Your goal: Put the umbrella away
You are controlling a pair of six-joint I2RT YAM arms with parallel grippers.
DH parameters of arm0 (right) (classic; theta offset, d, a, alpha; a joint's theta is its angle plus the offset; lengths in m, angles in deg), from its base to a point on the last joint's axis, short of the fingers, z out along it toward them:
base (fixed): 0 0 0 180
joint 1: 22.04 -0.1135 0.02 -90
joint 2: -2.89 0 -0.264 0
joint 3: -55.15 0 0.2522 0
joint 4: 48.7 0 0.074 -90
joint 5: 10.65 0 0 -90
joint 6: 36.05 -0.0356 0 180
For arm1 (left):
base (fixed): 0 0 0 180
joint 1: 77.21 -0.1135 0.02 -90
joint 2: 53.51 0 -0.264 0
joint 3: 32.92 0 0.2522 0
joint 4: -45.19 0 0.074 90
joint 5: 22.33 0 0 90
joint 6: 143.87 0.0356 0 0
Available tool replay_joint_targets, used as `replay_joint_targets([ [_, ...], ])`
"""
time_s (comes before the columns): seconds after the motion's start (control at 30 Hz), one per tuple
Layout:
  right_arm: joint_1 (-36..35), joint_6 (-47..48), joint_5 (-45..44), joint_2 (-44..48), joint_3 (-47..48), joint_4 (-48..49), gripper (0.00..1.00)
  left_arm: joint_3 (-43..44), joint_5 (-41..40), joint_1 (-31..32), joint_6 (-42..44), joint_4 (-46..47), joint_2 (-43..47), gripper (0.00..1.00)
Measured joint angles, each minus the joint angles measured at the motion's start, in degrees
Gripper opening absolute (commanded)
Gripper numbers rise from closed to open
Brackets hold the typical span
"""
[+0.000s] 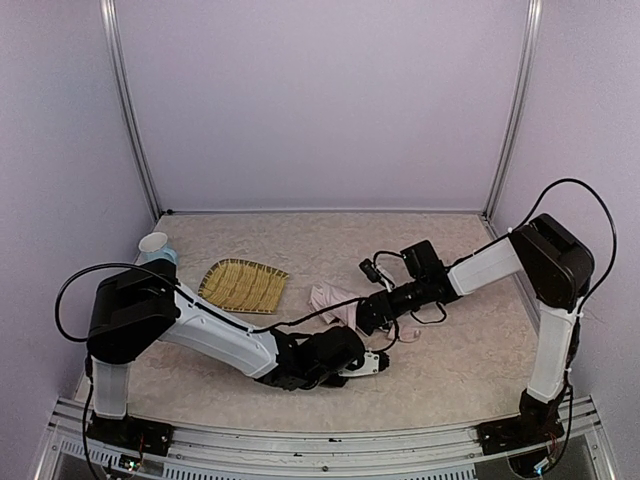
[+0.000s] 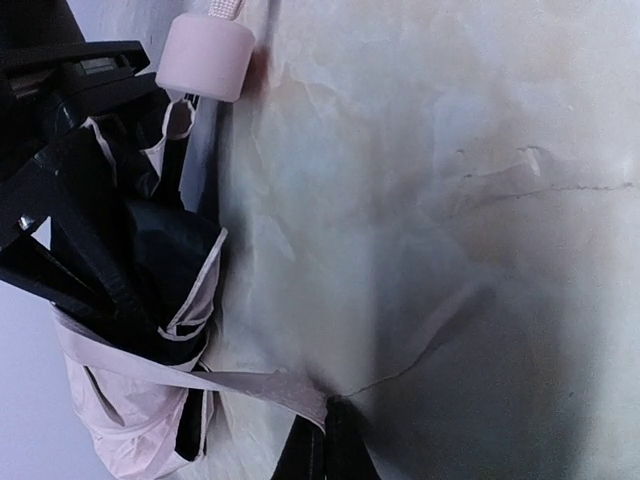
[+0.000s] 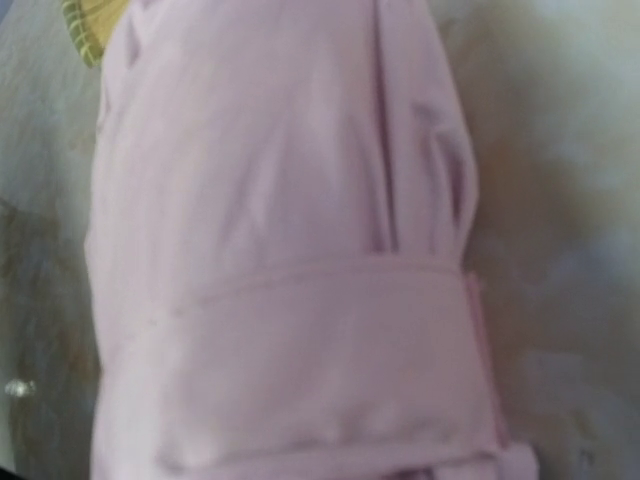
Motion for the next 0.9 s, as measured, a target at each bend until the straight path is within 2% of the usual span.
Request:
replay_joint_targets([
  [0.43,0.35,7.17,-4.39,5.60,-2.67,-5.84,0.78,-0.04,4.39,-2.21,-0.02,1.86,0.02,0.00],
  [0.6,0.35,9.60,-3.76,7.56,-4.46,-6.86,0.84,-0.09,5.90,-2.78,-0.02,2.49,0.02,0.00],
  [0.73,-0.07,10.12,-2.84,9.20,-5.88,-5.95,0.90,-0.11,6.51,-3.02,-0.02,2.71,0.04,0.00],
  [0.83,-0.92,9.03,-3.96,10.08,-6.19,-3.37,1.00,-0.17,6.73,-3.10,-0.02,2.73,0.09,0.00],
  [0.9,-1.46,7.65,-5.05,10.05,-6.10,-1.36,1.00,-0.20,6.82,-3.10,-0.04,2.75,0.11,0.00],
])
